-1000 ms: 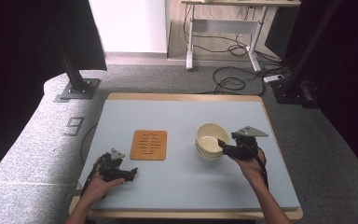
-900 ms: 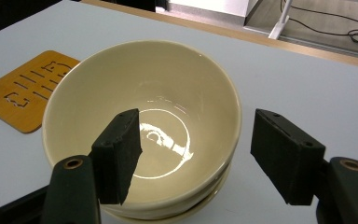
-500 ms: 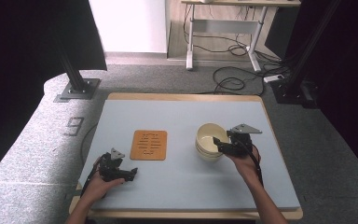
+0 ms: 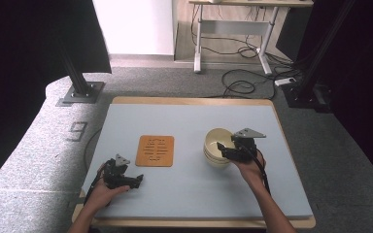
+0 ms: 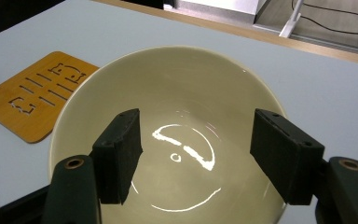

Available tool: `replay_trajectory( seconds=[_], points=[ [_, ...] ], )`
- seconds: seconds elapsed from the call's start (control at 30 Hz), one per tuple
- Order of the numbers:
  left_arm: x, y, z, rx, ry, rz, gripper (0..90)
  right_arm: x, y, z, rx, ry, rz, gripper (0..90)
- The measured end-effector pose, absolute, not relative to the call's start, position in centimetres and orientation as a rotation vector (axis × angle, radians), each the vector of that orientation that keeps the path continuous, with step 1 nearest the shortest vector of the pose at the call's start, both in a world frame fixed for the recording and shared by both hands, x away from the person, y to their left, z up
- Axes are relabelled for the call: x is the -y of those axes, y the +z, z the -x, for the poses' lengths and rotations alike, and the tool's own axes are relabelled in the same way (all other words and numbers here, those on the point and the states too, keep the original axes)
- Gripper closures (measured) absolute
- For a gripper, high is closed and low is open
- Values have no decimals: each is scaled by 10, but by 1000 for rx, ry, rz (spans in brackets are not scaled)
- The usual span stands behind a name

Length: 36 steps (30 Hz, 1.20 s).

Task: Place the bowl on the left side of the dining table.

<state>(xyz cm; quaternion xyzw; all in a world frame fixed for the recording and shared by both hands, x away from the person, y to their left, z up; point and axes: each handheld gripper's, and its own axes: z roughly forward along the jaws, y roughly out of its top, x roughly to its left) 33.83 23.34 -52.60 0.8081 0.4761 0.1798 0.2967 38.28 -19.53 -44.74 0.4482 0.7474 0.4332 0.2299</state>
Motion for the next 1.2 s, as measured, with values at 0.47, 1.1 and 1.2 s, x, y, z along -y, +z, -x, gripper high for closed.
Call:
replay_trajectory(
  seconds=[0.47,1.1,1.2],
  points=[
    [-233,-526,-338,-1266,479,-2149,16,187,-450,-385,-2066,1197,-1230,332],
    [-233,-526,-338,-1266,479,-2148,16,179,-449,-387,-2074,1195,-1206,332],
    [-233,-526,-338,-1266,478,-2149,16,180,-448,-390,-2068,1198,-1205,333]
  ],
)
